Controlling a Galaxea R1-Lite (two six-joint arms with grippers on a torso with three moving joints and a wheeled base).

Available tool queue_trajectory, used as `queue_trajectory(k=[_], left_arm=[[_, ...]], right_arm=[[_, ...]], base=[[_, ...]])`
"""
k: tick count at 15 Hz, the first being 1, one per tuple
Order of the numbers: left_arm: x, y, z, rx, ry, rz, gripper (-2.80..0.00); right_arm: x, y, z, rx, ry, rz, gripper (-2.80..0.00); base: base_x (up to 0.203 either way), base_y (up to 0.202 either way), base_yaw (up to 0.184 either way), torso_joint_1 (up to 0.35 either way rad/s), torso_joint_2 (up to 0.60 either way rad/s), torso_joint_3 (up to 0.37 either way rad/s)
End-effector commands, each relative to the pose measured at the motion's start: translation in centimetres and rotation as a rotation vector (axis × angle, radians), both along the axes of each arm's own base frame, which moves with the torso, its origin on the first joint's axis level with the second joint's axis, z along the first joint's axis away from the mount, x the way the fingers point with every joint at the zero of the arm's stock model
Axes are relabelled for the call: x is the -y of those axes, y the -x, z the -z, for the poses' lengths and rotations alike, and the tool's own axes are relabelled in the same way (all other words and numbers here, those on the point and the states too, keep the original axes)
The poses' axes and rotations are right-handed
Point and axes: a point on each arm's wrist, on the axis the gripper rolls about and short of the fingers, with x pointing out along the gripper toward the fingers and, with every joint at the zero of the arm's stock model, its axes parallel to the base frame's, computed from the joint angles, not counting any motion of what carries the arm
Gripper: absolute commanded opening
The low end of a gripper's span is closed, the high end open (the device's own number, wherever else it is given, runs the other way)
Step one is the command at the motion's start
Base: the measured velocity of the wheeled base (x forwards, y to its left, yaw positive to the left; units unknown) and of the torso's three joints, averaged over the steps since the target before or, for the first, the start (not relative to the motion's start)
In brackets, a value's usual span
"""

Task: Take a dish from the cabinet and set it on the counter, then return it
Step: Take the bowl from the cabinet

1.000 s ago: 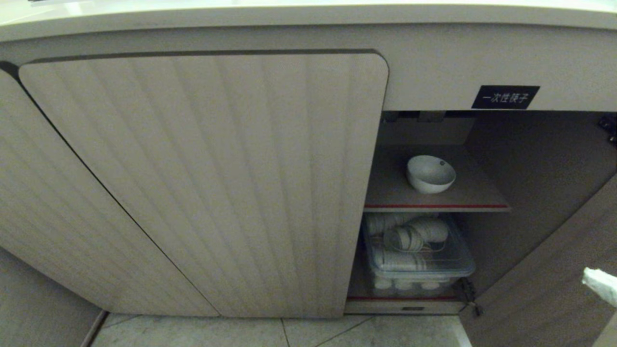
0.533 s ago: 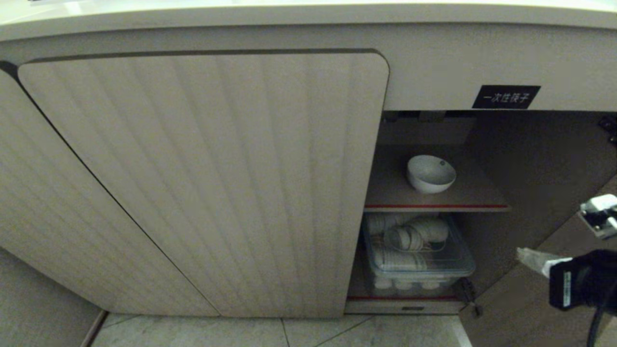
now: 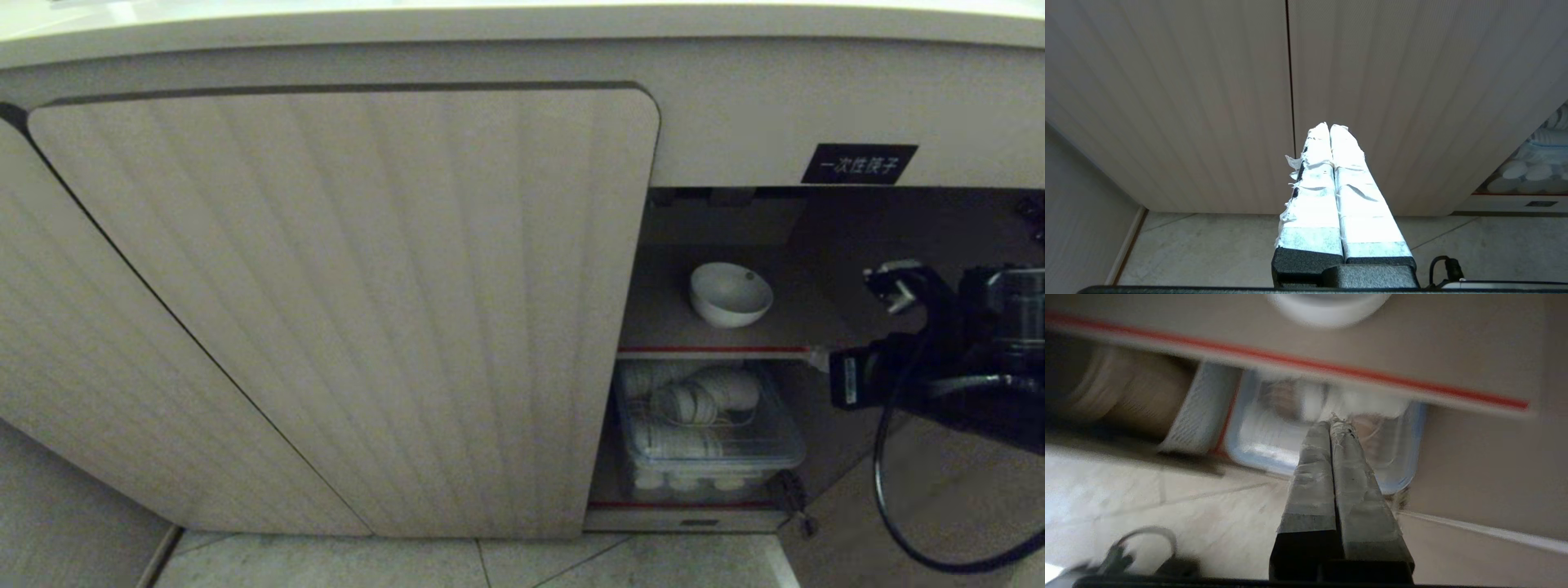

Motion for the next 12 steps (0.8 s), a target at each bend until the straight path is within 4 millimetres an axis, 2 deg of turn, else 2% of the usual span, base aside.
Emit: queue_trajectory(k=[1,3,5,12], left_arm=[[0.0,0.0,0.0,0.001,0.001,0.0,-2.8],[0.0,0.0,0.0,0.001,0.001,0.0,-2.8],[0.0,0.0,0.0,0.002,0.001,0.0,-2.8],[0.0,0.0,0.0,0.0,0.001,-0.001,-2.8]], right_arm=[[-0.2,-1.9,0.5,-0.013,0.011,0.021,-2.8],[-0.2,-3.6,0.4,-0.003,0.012,0.074,-2.8],[-0.2,-4.4,0.6,0.002,0.011,0.138,-2.8],[-0.3,-4.9,0.0,0.048,-0.032,0.171,-2.8]], base=[[0.0,0.0,0.0,0.0,0.0,0.0],[0.0,0.0,0.0,0.0,0.0,0.0],[0.0,0.0,0.0,0.0,0.0,0.0],[0.0,0.0,0.0,0.0,0.0,0.0]])
